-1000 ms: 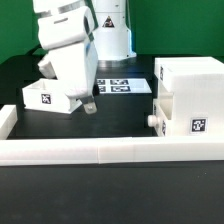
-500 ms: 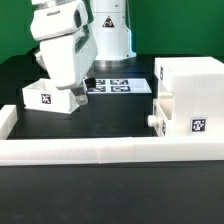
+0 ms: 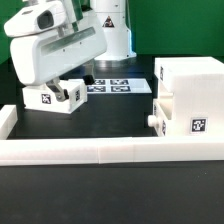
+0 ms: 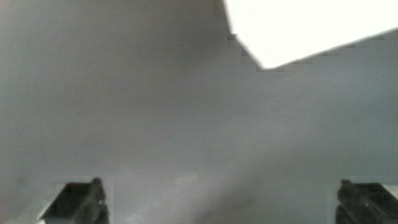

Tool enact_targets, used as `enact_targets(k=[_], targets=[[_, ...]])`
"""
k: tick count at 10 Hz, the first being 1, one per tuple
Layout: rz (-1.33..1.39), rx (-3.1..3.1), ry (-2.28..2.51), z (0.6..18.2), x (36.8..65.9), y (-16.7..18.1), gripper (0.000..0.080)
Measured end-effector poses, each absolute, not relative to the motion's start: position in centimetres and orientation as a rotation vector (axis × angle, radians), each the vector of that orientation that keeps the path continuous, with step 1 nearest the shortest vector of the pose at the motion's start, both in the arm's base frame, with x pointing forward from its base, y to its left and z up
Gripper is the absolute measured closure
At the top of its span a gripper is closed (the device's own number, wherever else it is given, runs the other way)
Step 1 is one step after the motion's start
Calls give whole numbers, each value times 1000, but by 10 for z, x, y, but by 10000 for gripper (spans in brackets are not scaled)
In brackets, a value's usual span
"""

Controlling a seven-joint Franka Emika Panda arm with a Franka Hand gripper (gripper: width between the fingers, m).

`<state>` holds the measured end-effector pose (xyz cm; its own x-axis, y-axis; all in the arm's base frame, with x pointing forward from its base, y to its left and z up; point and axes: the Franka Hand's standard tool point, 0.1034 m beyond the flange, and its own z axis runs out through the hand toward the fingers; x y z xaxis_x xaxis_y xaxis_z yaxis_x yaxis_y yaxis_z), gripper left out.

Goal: Assemble drawer

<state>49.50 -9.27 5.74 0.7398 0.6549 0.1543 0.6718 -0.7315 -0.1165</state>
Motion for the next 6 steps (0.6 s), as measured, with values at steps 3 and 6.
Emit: enact_targets(k=[3,6], targets=[[-128,-2862,-774,59,493,-92,150],[-111,-2903,-535,59,494,-89,150]])
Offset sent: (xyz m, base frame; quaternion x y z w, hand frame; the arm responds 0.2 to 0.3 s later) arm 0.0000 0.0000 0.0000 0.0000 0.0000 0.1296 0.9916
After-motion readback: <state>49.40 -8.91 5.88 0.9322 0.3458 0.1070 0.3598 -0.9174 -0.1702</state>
